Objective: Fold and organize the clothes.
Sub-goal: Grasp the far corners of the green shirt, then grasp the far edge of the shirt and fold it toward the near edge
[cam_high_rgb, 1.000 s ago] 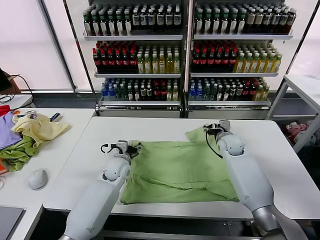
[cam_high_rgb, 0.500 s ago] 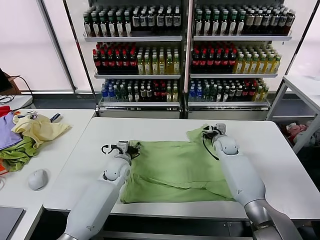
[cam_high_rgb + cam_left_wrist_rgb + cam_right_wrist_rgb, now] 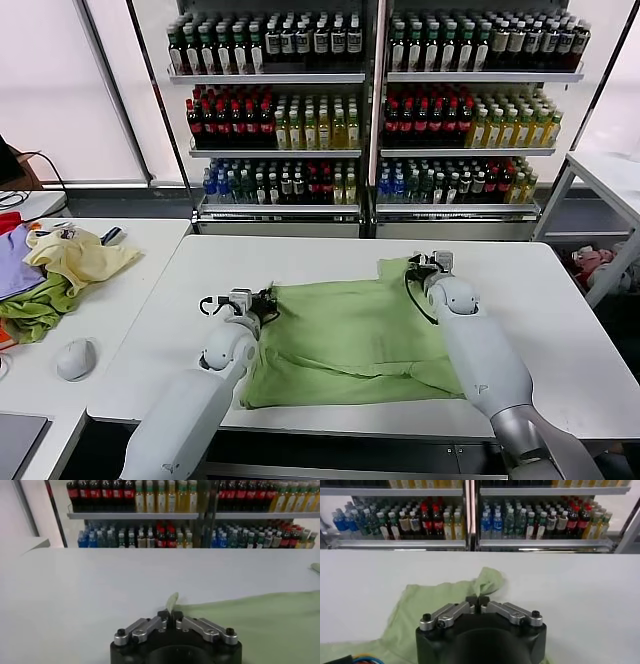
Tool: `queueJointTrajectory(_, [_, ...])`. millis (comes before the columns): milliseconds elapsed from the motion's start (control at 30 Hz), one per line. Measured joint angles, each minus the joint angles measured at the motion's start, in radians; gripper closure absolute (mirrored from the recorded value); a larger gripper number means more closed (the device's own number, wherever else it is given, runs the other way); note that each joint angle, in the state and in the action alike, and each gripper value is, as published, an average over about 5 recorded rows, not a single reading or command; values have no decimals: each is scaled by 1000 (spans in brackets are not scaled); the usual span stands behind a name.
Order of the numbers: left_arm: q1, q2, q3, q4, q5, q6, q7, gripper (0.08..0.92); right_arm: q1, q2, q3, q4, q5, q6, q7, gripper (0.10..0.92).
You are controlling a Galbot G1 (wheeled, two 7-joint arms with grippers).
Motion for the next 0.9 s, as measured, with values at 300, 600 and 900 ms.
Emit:
queueJointTrajectory(300, [65,42,-24,-124,-48,-40,-12,900,-91,-54,35,192,52,21,27,905])
queueJointTrajectory(600, [145,88,-58,-281,-89,-57,-16,900,-250,-131,109,466,94,15,44,905])
queueJointTrajectory(900, [254,126,-82,-441,-98,-47,-8,900,-472,-172,224,734,104,-7,67,905])
